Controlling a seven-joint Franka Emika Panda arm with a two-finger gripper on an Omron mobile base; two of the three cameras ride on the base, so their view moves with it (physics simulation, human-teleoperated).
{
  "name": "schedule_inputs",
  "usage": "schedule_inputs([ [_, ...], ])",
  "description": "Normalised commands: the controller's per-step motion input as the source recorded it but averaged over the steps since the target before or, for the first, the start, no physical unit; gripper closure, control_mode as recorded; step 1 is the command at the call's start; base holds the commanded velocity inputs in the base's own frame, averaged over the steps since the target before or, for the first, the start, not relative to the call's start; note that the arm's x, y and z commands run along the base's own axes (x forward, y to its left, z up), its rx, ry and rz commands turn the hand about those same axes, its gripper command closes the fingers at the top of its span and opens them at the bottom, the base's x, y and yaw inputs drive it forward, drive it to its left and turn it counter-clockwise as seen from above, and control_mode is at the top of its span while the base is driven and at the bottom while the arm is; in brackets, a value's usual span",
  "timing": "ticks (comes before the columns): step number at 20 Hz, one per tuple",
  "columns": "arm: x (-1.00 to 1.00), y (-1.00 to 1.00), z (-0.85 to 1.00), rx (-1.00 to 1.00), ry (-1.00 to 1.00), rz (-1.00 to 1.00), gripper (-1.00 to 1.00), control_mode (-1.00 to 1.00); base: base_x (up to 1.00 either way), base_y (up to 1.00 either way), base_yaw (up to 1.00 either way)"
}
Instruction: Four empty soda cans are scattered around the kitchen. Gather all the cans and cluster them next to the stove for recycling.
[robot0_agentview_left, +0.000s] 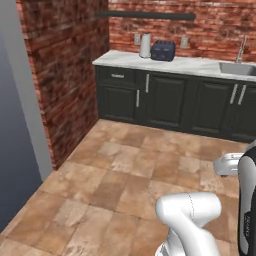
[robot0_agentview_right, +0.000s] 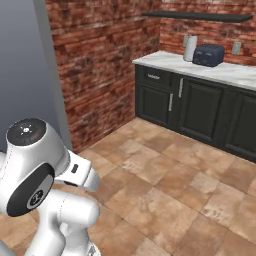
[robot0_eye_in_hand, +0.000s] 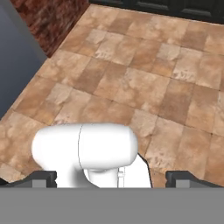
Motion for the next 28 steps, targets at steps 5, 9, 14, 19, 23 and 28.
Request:
schedule_inputs([
  [5,0.0,0.0,0.0,0.0,0.0,0.0,-1.0,1.0,1.0,-0.4,-0.31],
  [9,0.0,0.0,0.0,0.0,0.0,0.0,-1.0,1.0,1.0,-0.49,-0.29],
  [14,0.0,0.0,0.0,0.0,0.0,0.0,-1.0,1.0,1.0,-0.48,-0.27],
  [19,0.0,0.0,0.0,0.0,0.0,0.0,-1.0,1.0,1.0,-0.61,-0.31],
  [23,0.0,0.0,0.0,0.0,0.0,0.0,-1.0,1.0,0.98,-0.65,-0.32],
  [28,0.0,0.0,0.0,0.0,0.0,0.0,-1.0,1.0,0.95,-0.78,-0.24],
])
